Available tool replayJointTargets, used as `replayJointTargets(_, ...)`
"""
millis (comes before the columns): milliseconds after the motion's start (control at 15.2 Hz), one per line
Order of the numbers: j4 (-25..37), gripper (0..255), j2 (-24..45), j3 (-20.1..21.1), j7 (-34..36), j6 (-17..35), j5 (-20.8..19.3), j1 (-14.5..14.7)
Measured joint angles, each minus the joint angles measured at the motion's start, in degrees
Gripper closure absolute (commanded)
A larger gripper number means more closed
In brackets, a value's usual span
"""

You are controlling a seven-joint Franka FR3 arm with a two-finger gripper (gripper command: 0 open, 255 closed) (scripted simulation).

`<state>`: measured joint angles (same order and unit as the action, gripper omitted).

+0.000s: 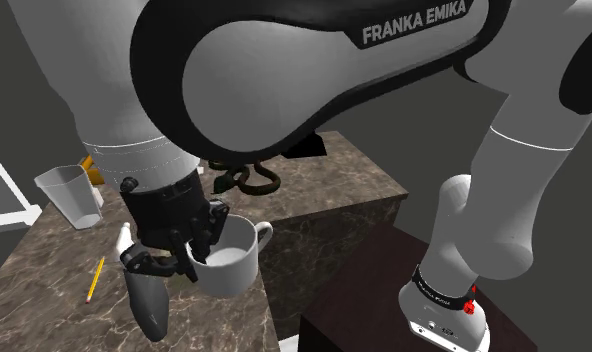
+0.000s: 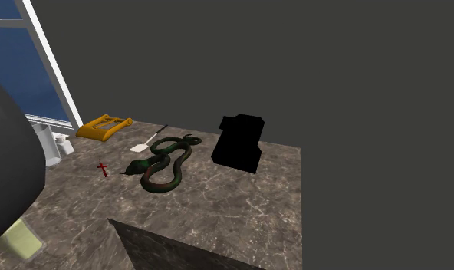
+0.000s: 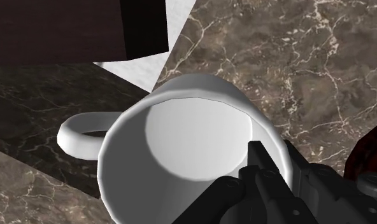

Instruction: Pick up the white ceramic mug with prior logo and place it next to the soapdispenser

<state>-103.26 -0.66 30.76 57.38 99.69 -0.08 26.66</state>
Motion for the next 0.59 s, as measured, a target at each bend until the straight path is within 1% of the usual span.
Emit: replayJointTargets(594,-6.32,255,0.77,0.17,0.46,6.98,-0.39,0.16)
